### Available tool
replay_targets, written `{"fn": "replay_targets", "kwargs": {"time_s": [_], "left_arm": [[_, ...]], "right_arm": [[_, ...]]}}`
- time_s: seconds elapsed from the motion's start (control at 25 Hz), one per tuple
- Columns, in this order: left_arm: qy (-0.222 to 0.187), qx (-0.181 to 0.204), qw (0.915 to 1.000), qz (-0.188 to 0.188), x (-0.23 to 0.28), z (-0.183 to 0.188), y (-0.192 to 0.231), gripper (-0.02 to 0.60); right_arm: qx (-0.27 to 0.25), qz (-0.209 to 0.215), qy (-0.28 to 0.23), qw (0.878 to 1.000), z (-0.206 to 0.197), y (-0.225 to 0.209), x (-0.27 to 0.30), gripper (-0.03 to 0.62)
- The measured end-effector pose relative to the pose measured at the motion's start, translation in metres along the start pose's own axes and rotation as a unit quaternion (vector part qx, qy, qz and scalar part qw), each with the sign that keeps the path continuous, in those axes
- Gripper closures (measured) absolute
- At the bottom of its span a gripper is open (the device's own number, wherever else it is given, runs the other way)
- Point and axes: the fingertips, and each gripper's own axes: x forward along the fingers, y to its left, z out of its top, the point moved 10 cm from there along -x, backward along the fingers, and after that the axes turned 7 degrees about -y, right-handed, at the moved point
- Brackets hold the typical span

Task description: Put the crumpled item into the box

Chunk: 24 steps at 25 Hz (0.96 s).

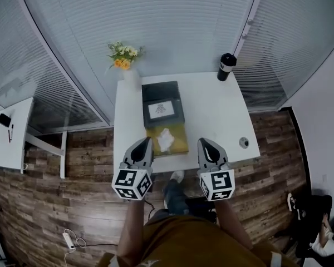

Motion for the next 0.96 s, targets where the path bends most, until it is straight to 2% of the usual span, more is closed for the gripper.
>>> {"fn": "replay_targets", "kwargs": {"time_s": [0.44,0.64,0.96], "left_arm": [[-0.008,-0.012,0.9998,0.009,-0.004,0.002,0.013,0.557],[-0.017,-0.040,0.9990,0.015,-0.007,0.000,0.021,0.558],[-0.014,-0.051,0.9985,0.014,-0.003,-0.001,0.022,0.557]], "right_arm": [[-0.003,0.007,-0.004,1.000,0.001,0.005,0.006,0.582],[-0.004,0.015,0.000,1.000,-0.001,0.010,0.009,0.582],[-0.003,0.018,0.003,1.000,-0.001,0.006,0.014,0.582]]}}
